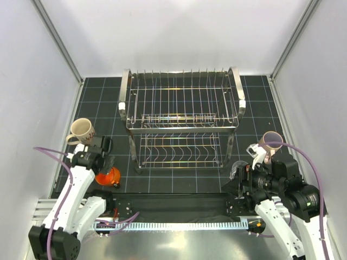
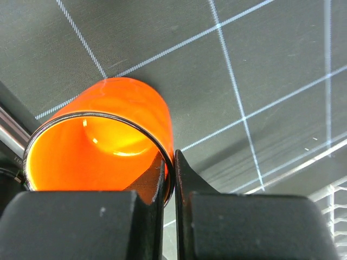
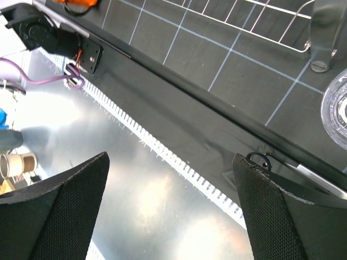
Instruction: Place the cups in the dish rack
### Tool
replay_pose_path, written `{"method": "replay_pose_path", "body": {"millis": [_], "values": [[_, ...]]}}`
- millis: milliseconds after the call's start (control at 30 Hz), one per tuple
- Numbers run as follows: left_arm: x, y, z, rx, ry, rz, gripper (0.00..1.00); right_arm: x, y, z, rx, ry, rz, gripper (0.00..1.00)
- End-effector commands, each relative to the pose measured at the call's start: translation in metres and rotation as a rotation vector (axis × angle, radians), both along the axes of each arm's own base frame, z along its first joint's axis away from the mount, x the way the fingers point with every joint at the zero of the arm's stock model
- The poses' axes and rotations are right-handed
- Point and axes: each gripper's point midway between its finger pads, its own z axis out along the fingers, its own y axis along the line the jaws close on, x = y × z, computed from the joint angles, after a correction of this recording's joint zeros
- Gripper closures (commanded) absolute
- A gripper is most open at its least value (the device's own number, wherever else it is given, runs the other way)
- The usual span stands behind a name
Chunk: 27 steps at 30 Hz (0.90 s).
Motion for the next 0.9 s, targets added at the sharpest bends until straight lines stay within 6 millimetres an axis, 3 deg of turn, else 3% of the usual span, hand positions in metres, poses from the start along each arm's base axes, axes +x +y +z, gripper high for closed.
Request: {"method": "replay_pose_path", "body": {"millis": [0, 133, 267, 367, 467, 500, 567, 600, 700, 800, 867], "values": [[0.008, 0.011, 0.039, 0.045, -0.133, 0.005, 1.00, 0.007, 0.004, 0.023, 0.006, -0.068, 0.040, 0.06], [0.009, 0.015, 0.095, 0.063, -0.339, -0.029, 1.00, 0.003, 0.014, 0.045, 0.054, -0.078, 0.119, 0.08], [0.007, 0.010, 0.184, 0.039, -0.661, -0.089, 0.99, -0.010, 0.029, 0.074, 0.145, -0.095, 0.238, 0.14], [-0.008, 0.006, 0.240, 0.025, -0.835, -0.134, 1.00, -0.016, 0.033, 0.101, 0.182, -0.133, 0.281, 0.14], [-0.022, -0.003, 0.283, 0.013, -0.979, -0.214, 1.00, -0.014, 0.036, 0.121, 0.197, -0.148, 0.301, 0.14], [-0.028, -0.006, 0.310, 0.011, -1.076, -0.243, 1.00, -0.012, 0.039, 0.130, 0.206, -0.152, 0.309, 0.14], [-0.041, -0.017, 0.342, 0.005, -1.202, -0.327, 1.00, -0.008, 0.043, 0.142, 0.226, -0.174, 0.321, 0.15], [-0.048, -0.022, 0.375, 0.014, -1.330, -0.366, 1.00, -0.010, 0.045, 0.153, 0.247, -0.188, 0.337, 0.15], [-0.061, -0.046, 0.415, 0.003, -1.439, -0.531, 1.00, 0.000, 0.055, 0.179, 0.288, -0.225, 0.361, 0.15], [-0.061, -0.067, 0.444, -0.052, -1.494, -0.647, 1.00, 0.011, 0.067, 0.204, 0.322, -0.259, 0.392, 0.16], [-0.074, -0.074, 0.475, -0.075, -1.595, -0.685, 1.00, 0.021, 0.076, 0.214, 0.320, -0.257, 0.407, 0.15]]}}
